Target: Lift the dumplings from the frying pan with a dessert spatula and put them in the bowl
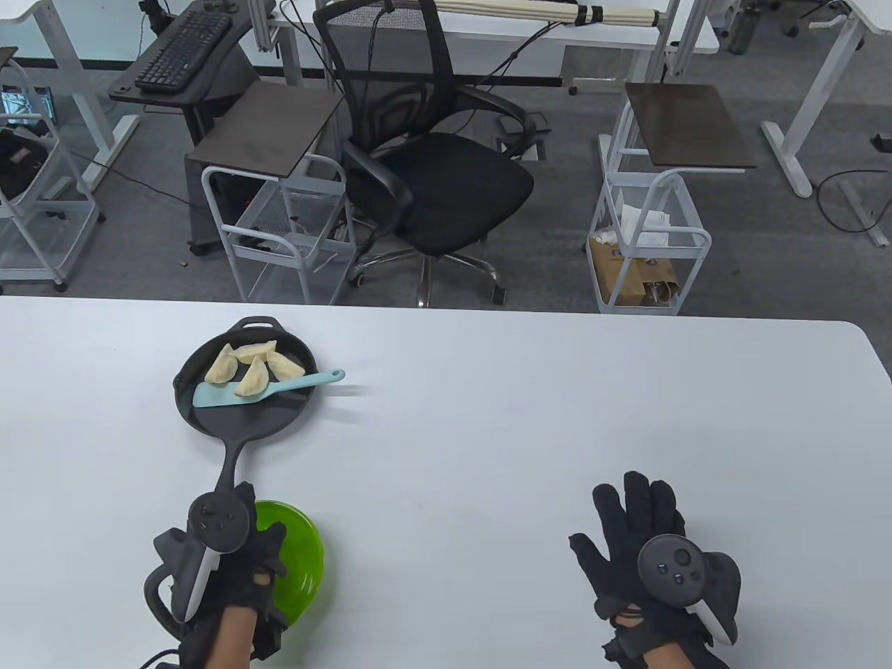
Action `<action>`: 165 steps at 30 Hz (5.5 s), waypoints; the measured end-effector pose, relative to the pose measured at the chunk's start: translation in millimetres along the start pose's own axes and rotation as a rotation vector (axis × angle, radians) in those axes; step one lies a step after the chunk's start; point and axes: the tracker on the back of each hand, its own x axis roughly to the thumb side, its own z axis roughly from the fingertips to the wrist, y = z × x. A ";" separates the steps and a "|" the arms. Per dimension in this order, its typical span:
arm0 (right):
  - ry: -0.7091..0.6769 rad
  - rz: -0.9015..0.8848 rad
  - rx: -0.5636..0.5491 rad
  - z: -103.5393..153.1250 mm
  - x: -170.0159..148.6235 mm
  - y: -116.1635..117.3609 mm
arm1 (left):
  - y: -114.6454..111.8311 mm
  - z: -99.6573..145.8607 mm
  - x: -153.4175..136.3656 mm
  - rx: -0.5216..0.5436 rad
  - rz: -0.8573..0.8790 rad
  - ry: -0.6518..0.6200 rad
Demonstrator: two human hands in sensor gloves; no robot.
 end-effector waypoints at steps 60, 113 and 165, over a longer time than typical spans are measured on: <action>-0.030 -0.054 0.059 1.0 4.0 5.1 | -2.0 -16.7 -35.4 -0.266 0.078 0.202; -0.003 -0.372 0.203 0.3 7.8 29.7 | -37.0 11.6 28.9 -0.289 0.329 -0.174; 0.078 -0.593 0.444 -1.1 15.1 74.6 | -81.8 46.3 90.0 -0.460 0.330 -0.477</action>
